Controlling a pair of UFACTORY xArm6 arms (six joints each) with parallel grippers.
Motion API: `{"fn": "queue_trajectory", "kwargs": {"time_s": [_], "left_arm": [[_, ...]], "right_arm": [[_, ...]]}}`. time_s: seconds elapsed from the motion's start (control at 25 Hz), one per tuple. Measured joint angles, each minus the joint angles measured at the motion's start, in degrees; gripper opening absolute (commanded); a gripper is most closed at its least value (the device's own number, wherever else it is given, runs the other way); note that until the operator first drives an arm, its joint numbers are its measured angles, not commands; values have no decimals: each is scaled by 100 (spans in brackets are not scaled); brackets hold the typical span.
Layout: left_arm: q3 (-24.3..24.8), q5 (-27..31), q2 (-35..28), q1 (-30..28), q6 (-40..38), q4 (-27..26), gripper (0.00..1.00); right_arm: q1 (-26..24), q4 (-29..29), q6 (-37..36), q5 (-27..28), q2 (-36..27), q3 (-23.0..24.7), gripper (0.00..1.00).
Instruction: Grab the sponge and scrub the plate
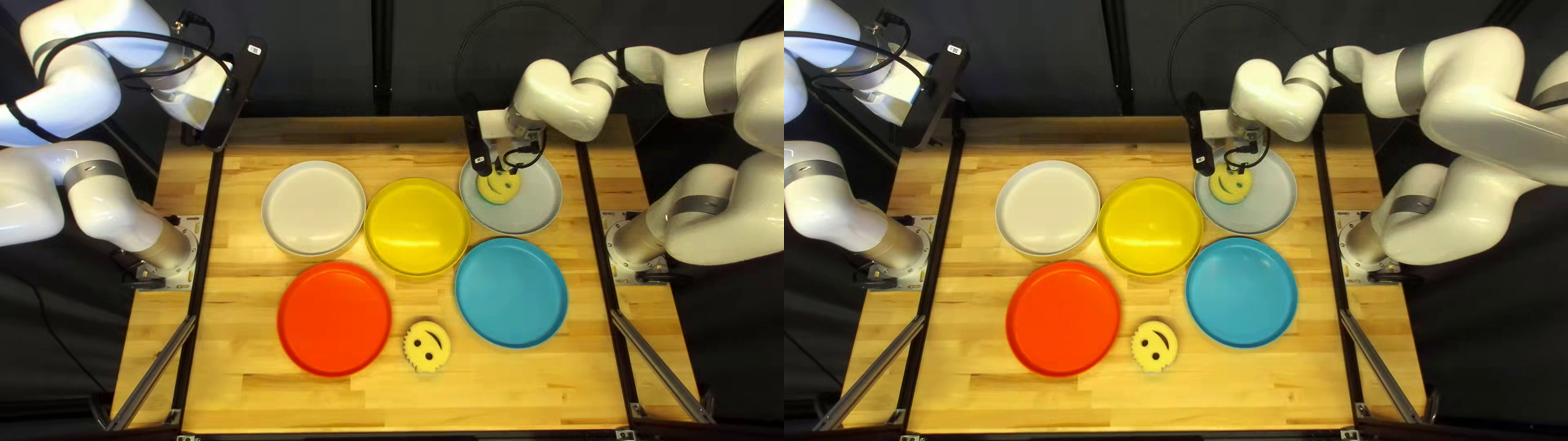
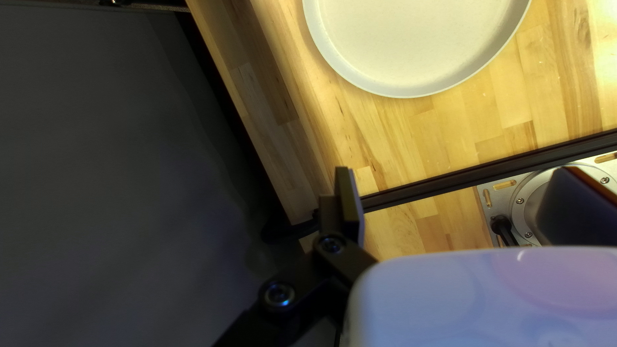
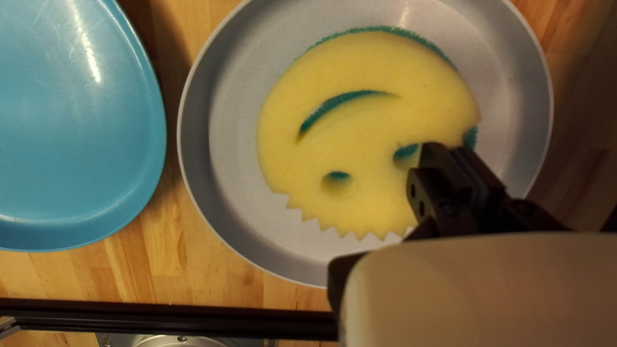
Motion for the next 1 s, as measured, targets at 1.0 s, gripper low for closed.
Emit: {"fn": "queue_trajectory", "kwargs": {"time_s": [1.0], "left_arm": [[0, 0, 0, 0, 0, 0, 100]], "right_arm": [[-252, -38, -467, -449, 877, -271, 0]]}}
